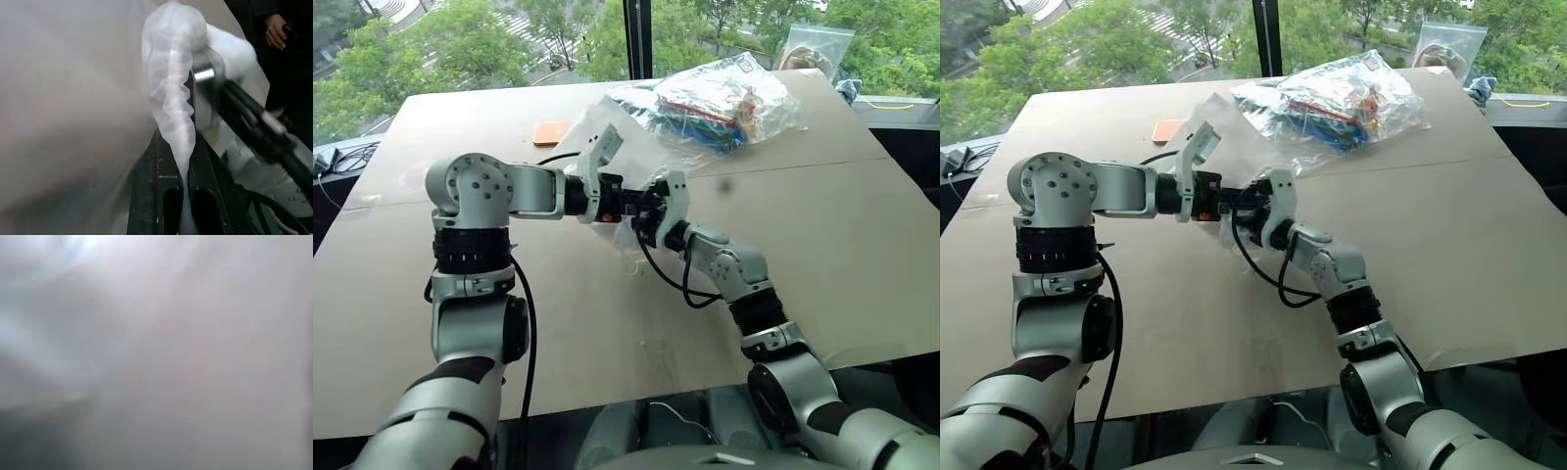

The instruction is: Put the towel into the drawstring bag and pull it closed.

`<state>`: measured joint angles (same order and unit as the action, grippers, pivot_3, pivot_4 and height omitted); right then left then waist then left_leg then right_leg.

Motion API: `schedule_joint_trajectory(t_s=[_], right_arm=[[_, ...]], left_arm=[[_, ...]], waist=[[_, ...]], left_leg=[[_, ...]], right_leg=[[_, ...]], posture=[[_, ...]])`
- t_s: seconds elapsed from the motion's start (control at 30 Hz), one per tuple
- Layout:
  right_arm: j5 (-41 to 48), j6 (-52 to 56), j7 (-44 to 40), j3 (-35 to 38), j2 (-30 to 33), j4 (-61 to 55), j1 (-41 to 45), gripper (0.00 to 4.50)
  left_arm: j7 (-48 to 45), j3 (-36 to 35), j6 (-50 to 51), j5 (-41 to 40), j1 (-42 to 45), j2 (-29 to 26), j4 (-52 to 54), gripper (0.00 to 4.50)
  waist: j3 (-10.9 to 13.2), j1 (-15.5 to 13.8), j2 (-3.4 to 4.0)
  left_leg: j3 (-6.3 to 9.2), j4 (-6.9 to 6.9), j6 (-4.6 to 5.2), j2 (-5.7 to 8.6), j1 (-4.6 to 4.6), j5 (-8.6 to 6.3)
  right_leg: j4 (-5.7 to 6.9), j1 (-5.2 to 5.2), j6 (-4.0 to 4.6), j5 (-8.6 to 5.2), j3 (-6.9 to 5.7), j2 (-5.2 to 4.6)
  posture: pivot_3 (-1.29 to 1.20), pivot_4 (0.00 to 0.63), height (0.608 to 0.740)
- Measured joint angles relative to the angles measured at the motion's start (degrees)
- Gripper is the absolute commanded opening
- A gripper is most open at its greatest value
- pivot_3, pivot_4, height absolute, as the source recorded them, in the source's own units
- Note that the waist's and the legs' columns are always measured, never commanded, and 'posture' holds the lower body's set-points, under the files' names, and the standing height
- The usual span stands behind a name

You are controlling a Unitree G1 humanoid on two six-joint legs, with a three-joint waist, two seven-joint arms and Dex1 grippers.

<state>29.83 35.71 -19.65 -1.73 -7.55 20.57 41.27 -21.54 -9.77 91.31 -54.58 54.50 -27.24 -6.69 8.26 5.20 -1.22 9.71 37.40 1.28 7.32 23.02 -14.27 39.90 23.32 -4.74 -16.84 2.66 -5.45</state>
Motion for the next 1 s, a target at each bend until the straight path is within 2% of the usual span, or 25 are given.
schedule_joint_trajectory(t_s=[0.1,0.2,0.33,0.43,0.47,0.5,0.67,0.77,0.87,0.97,1.0], right_arm=[[2.0,3.2,-0.9,0.5,0.3,-4.5,-1.9,2.90],[3.4,8.3,-2.0,-1.7,1.7,-13.1,-6.7,2.90],[3.4,12.3,-3.9,-5.7,7.5,-24.1,-11.2,2.90],[3.3,13.2,-4.7,-5.9,12.3,-29.5,-13.1,3.70],[3.6,14.1,-5.2,-5.7,13.9,-31.3,-13.7,4.19],[4.1,15.2,-5.5,-5.7,15.1,-32.8,-14.1,4.47],[4.0,19.3,-5.3,-6.7,19.2,-36.5,-14.7,4.47],[3.6,20.0,-4.9,-6.9,18.0,-34.4,-14.3,3.65],[1.4,18.7,-4.7,-9.0,15.9,-29.6,-12.8,2.18],[-1.0,15.9,-5.1,-10.5,13.9,-24.7,-10.3,0.88],[-2.2,14.2,-5.2,-10.8,12.9,-22.1,-8.5,0.24]], left_arm=[[0.4,-0.8,0.2,0.1,-0.8,0.2,0.3,0.00],[0.8,-1.1,0.3,2.4,-0.8,0.2,-0.7,0.00],[0.6,-0.7,-1.9,6.2,-0.8,0.2,-3.6,0.00],[-0.8,0.3,-3.3,8.3,-0.8,-0.6,-4.7,0.00],[-1.3,0.7,-3.4,8.6,-0.8,-0.7,-4.8,0.00],[-1.8,0.9,-3.4,8.9,-0.8,-0.7,-4.8,0.00],[-4.0,1.4,-3.5,10.0,-0.8,-0.8,-4.8,0.00],[-5.0,1.4,-3.5,10.6,-0.8,-1.2,-4.8,0.00],[-5.6,1.4,-3.3,10.6,-0.7,-1.2,-4.1,0.00],[-5.9,1.3,-2.8,10.6,-0.7,-1.2,-2.9,0.00],[-5.9,1.3,-2.4,10.6,-0.7,-1.2,-2.5,0.00]], waist=[[0.0,0.2,0.00],[0.0,0.3,0.01],[0.0,-0.1,0.01],[0.0,-0.5,0.00],[0.0,-0.6,0.00],[0.0,-0.7,0.00],[0.0,-1.2,0.00],[0.0,-1.2,0.00],[0.0,-1.2,0.00],[0.0,-1.3,0.00],[0.0,-1.2,0.00]], left_leg=[[0.04,-0.06,0.00,-0.01,0.01,0.00],[0.00,-0.08,0.00,-0.01,0.00,0.00],[-0.01,-0.03,0.00,0.01,0.02,0.00],[-0.02,-0.03,0.00,0.01,0.01,0.00],[-0.01,-0.04,0.00,0.01,0.01,0.00],[-0.01,-0.05,0.00,0.01,0.01,0.00],[-0.03,-0.05,0.00,0.00,0.01,0.00],[-0.03,-0.05,0.00,0.00,0.01,0.00],[-0.05,-0.05,0.00,0.00,0.02,0.00],[-0.05,-0.03,0.00,0.00,0.02,0.00],[-0.05,-0.02,0.00,0.00,0.02,0.00]], right_leg=[[0.00,0.03,0.00,0.00,-0.02,0.01],[0.00,0.03,0.00,0.00,0.02,0.01],[-0.02,0.03,0.00,0.00,0.01,0.01],[0.00,0.03,0.00,0.00,0.01,0.01],[-0.01,0.03,0.00,0.00,0.01,0.01],[-0.01,0.03,0.00,0.00,0.01,0.01],[-0.02,0.03,0.00,0.00,0.02,0.01],[-0.02,0.03,0.00,0.00,0.03,0.00],[-0.01,0.04,0.00,0.00,0.03,0.00],[-0.03,0.03,0.00,0.00,0.04,-0.01],[-0.01,0.03,0.00,0.00,0.03,-0.01]], posture=[[0.00,0.150,0.740],[0.00,0.150,0.740],[0.00,0.150,0.740],[0.00,0.150,0.740],[0.00,0.150,0.740],[0.00,0.150,0.740],[0.00,0.150,0.740],[0.00,0.150,0.740],[0.00,0.150,0.740],[0.00,0.150,0.740],[0.00,0.150,0.740]])
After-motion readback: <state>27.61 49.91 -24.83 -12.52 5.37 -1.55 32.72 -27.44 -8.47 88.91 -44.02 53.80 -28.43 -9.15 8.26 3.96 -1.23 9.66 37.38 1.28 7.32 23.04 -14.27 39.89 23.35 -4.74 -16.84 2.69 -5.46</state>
